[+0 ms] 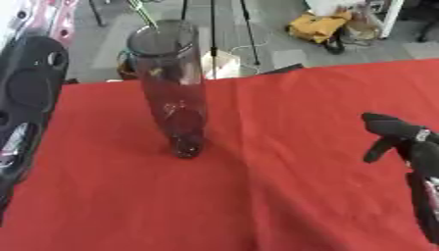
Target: Arrange flowers into the vase.
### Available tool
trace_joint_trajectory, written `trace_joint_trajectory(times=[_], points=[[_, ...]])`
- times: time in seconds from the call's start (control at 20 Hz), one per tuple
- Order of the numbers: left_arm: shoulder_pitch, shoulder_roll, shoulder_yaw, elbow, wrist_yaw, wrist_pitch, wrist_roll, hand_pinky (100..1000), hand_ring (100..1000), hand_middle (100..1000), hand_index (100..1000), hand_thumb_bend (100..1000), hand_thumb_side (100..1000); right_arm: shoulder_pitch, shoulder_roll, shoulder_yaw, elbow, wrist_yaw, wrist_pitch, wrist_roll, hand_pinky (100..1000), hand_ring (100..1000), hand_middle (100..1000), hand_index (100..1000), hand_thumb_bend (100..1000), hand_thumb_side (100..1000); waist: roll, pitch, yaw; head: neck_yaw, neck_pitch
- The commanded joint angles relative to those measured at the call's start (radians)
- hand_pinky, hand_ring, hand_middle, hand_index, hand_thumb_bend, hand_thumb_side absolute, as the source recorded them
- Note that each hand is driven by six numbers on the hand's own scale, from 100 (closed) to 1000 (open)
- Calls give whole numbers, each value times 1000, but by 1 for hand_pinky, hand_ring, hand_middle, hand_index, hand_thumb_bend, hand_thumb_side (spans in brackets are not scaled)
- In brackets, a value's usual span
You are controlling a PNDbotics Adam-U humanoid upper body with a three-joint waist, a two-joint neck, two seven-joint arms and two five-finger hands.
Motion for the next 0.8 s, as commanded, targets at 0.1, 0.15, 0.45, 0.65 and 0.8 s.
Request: trace_joint_trajectory(times=[0.1,0.15,0.45,0.65,0.8], points=[[-14,8,-11,-14,2,-5,-3,100,100,100,100,147,667,-12,-3,-5,-14,6,7,-3,836,836,420,746,100,1000,-3,-19,-2,5,-13],[-12,7,-13,-14,1,-5,-4,100,100,100,100,146,667,-12,-3,-5,-14,6,7,-3,837,836,420,745,100,1000,-2,-18,-3,5,-14],[-5,0,-23,-14,-3,-11,-13,100,100,100,100,143,671,-15,0,-8,-14,8,10,-6,838,836,418,746,100,1000,-1,-14,-7,4,-19],[5,-1,-32,-4,-21,-8,-20,100,100,100,100,135,675,-15,1,-10,-14,9,11,-7,837,837,417,746,100,1000,-1,-12,-9,2,-20],[8,-3,-36,4,-29,-1,-21,100,100,100,100,134,679,-16,2,-11,-14,9,12,-10,837,837,417,746,100,1000,-2,-12,-10,1,-20]])
